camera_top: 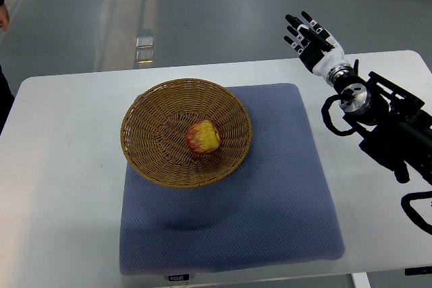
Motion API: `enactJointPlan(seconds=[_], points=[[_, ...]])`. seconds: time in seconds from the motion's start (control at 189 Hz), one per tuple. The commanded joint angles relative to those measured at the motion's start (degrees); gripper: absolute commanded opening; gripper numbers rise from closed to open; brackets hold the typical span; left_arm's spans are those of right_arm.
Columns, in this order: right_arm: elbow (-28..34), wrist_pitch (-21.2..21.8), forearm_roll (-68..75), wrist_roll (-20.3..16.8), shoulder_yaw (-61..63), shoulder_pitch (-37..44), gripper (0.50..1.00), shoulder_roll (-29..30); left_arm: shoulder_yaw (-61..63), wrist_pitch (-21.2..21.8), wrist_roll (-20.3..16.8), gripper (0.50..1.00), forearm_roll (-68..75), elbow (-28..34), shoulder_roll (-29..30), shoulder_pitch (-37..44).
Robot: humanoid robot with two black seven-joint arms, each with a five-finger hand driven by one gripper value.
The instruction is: Place red apple in basket with right hand
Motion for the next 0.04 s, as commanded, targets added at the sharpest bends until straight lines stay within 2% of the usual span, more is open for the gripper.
enactJointPlan(seconds=[0.0, 0.037], points=[[-0.06, 0.06, 0.0, 0.07, 0.0, -0.26, 0.924, 0.03, 0.0, 0.01, -0.06, 1.0, 0.0, 0.0, 0.0, 0.0], [-0.06, 0.06, 0.0, 0.07, 0.09, -0.52, 0.924, 0.03, 0.0, 0.01, 0.02, 1.0, 0.0, 0.0, 0.0, 0.0]])
